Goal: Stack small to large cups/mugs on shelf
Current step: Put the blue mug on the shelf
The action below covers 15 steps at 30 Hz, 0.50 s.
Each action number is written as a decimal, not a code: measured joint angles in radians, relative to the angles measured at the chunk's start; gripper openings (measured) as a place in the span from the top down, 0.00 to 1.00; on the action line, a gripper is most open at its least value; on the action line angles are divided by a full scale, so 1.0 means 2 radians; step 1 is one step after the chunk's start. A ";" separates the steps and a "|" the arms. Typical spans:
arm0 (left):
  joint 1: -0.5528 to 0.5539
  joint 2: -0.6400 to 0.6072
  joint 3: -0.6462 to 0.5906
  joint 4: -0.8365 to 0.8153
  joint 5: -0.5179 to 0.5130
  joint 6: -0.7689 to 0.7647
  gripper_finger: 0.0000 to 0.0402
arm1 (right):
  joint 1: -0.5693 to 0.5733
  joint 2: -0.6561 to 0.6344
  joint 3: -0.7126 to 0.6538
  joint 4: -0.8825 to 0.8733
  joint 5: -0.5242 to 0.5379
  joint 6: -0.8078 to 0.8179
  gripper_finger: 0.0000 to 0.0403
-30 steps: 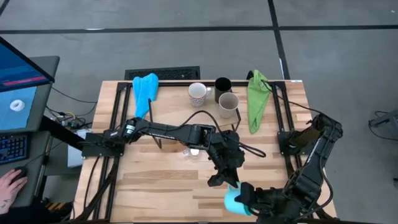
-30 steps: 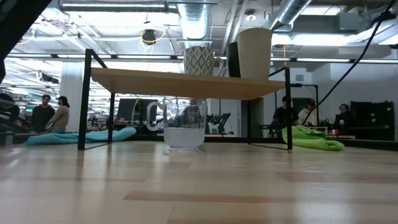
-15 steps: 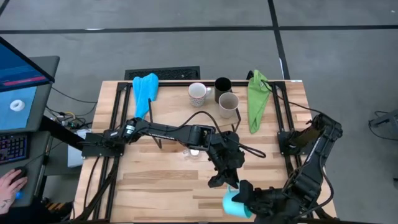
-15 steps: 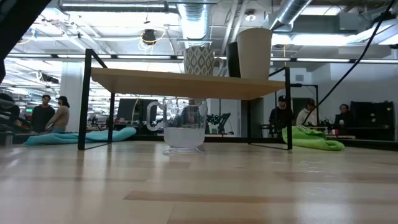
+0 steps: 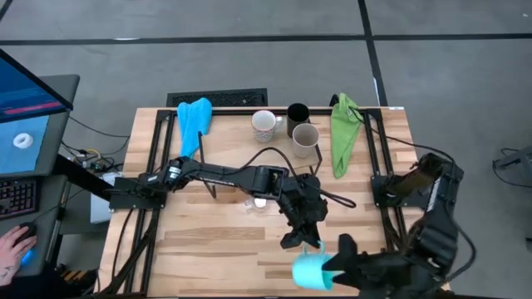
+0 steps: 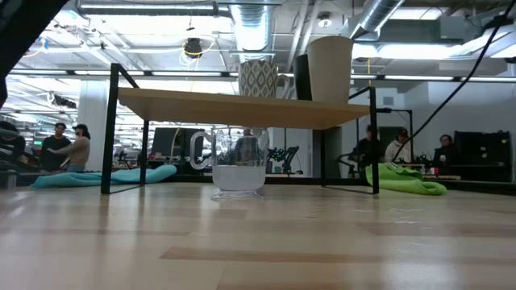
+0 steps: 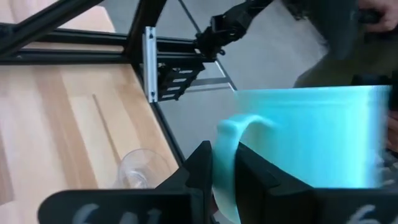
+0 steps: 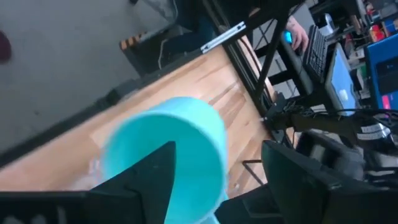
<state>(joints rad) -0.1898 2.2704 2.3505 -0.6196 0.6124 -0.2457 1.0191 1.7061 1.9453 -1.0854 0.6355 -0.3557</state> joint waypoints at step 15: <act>-0.035 -0.037 0.000 -0.061 -0.181 -0.022 0.99 | 0.128 0.000 0.091 -0.131 0.175 0.269 0.37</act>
<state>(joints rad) -0.2590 2.1969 2.3505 -0.7420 0.2514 -0.2895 1.2750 1.7058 2.1273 -1.3468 0.9847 0.1832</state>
